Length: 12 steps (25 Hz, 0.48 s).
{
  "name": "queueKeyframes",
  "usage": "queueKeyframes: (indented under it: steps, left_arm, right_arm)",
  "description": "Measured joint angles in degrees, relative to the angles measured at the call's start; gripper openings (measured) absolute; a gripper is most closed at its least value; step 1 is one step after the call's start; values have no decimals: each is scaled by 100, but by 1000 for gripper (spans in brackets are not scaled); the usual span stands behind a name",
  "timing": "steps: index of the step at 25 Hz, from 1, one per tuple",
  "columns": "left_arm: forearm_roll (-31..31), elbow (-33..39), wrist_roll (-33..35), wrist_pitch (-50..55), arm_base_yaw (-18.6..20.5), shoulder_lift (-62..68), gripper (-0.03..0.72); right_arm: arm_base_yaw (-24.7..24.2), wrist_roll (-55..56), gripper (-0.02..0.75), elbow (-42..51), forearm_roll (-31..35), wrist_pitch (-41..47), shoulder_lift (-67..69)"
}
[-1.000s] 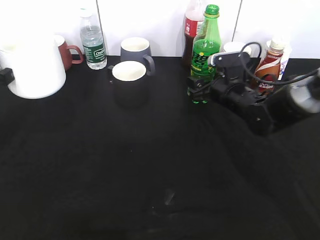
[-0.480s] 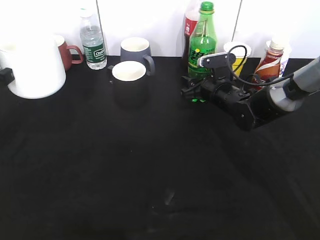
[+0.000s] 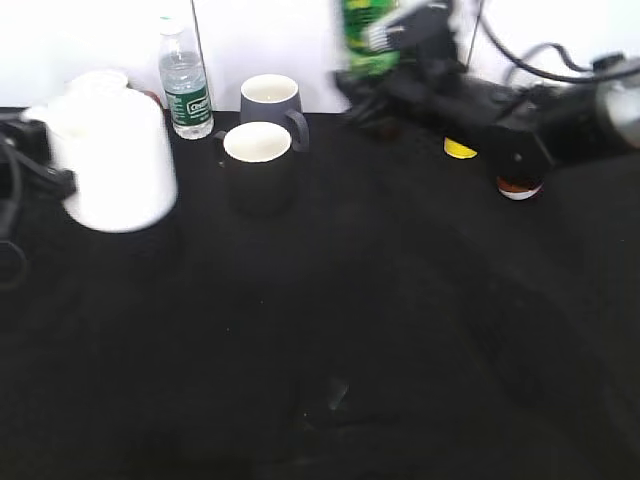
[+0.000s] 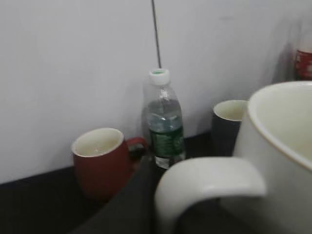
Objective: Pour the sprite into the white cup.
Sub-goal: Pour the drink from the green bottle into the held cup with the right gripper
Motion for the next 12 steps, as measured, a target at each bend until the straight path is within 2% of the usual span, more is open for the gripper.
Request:
queueKeyframes:
  steps: [3,5,9,12]
  left_arm:
    - [-23,0,-35,-32,-310,6,57]
    - [-76,0,-51,-36,-419,6,57]
    - [-121,0,-172,-36,-425,6,57]
    - [-88,0,-203,-23,-431,6,57]
  right_arm:
    - [453,-606,482,-178,-691,390,-10]
    - [660,-1253,481,-357,-852,677,-10]
    - [689,-3039,471,-559,-845,950,-12]
    - [689,-4683,471,-559,-245,969,-12]
